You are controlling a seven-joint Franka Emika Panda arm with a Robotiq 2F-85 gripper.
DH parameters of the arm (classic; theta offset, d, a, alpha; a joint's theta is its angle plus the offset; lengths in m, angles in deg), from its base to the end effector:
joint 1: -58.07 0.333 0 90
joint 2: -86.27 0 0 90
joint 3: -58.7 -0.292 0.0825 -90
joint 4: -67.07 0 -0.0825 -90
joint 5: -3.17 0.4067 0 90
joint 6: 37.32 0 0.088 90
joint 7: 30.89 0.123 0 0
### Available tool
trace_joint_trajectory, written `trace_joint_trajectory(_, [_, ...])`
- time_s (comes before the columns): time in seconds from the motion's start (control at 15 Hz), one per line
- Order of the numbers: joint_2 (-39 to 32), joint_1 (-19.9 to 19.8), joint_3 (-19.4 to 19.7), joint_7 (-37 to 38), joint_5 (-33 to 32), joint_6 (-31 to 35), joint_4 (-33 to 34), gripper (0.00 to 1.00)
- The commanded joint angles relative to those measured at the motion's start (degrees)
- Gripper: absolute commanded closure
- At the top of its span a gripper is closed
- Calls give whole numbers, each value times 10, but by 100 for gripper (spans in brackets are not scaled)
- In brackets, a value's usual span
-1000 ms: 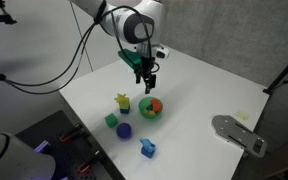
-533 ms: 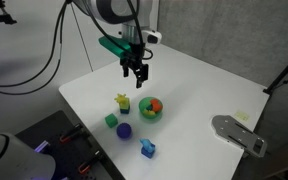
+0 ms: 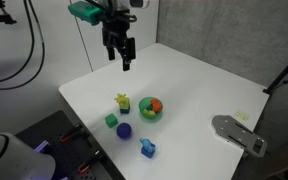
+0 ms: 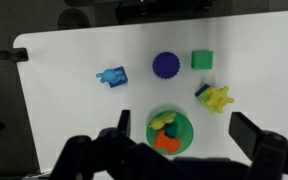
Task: Pick up the yellow toy dog on the right and put it in the green bowl
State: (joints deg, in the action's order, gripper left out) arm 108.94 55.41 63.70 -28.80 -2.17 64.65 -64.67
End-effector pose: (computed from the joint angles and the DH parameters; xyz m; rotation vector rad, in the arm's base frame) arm 0.4421 -0.0698 0.4458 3.0776 -0.2101 -0.1964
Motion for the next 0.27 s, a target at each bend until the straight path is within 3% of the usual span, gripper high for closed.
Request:
trace_joint_trajectory(0.0, [4, -7, -7, -2, 2, -4, 1, 0])
trace_joint_trajectory(0.2, [5, -7, -9, -2, 2, -5, 1, 0])
